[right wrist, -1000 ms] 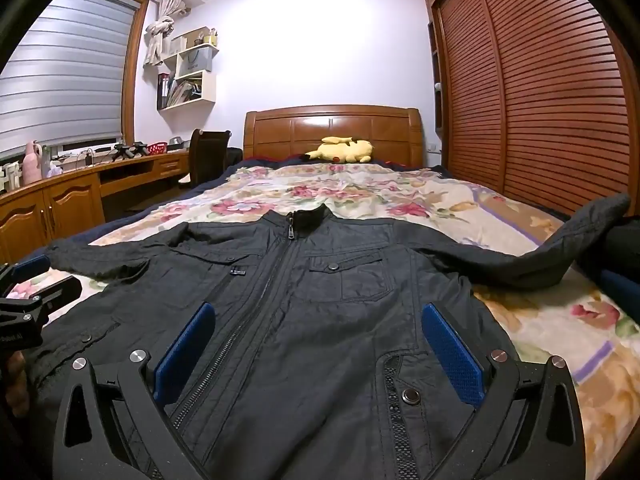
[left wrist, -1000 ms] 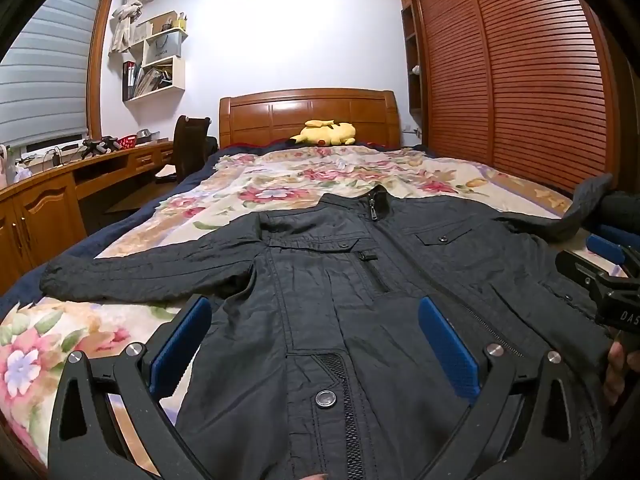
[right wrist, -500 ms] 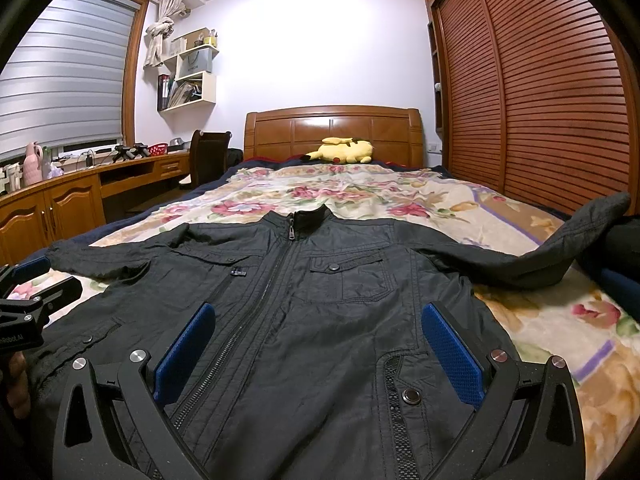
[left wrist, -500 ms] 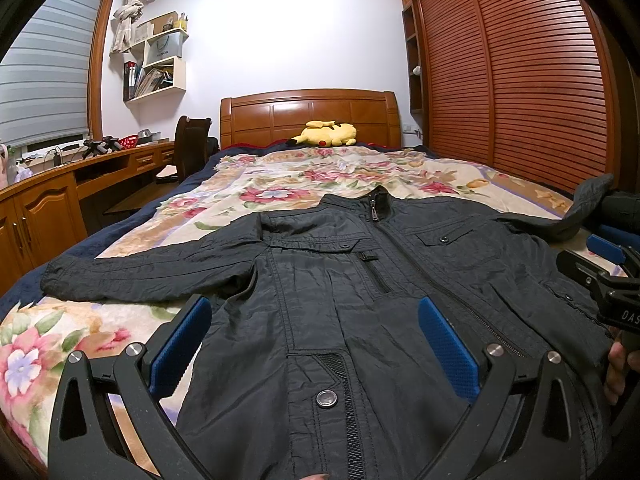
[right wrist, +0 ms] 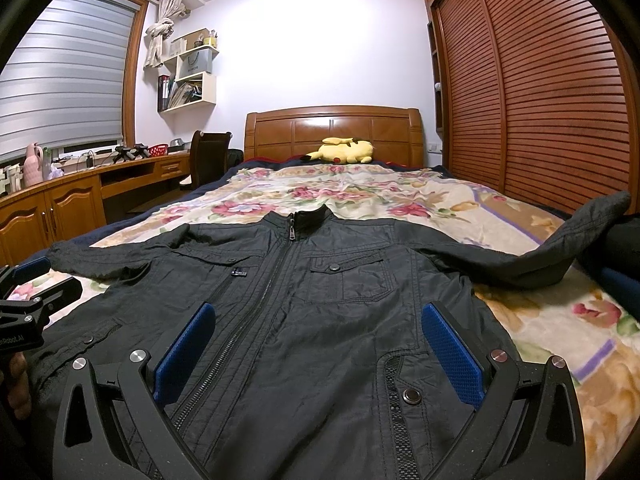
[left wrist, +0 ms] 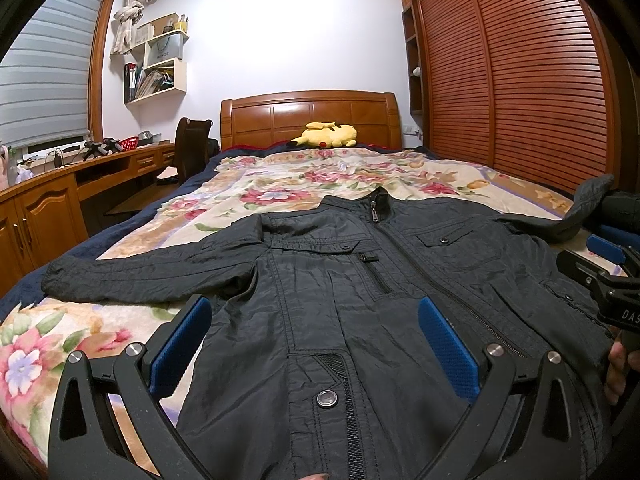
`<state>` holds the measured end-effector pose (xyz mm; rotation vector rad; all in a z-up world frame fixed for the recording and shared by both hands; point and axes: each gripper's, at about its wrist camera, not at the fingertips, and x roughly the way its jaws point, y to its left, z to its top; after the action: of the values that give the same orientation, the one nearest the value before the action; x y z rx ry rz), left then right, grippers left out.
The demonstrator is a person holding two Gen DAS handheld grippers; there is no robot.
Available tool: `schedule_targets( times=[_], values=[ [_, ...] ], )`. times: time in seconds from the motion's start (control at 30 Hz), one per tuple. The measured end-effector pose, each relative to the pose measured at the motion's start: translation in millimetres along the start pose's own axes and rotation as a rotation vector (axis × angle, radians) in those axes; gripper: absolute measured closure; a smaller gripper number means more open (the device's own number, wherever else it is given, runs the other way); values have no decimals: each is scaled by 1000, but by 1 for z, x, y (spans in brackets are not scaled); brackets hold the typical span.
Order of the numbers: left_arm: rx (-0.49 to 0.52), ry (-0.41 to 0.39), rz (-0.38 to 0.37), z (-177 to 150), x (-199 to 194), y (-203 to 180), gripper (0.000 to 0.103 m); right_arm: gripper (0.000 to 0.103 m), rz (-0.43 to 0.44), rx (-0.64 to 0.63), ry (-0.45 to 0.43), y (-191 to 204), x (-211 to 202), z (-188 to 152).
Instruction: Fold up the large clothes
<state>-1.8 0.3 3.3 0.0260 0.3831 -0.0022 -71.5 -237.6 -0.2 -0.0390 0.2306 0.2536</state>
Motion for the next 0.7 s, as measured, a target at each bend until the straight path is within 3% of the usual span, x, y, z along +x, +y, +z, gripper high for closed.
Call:
schedule_targets(
  times=[0.7],
  values=[
    [2, -4, 1, 1, -1, 2, 0, 0, 1, 2, -1, 0, 0, 0]
  ],
)
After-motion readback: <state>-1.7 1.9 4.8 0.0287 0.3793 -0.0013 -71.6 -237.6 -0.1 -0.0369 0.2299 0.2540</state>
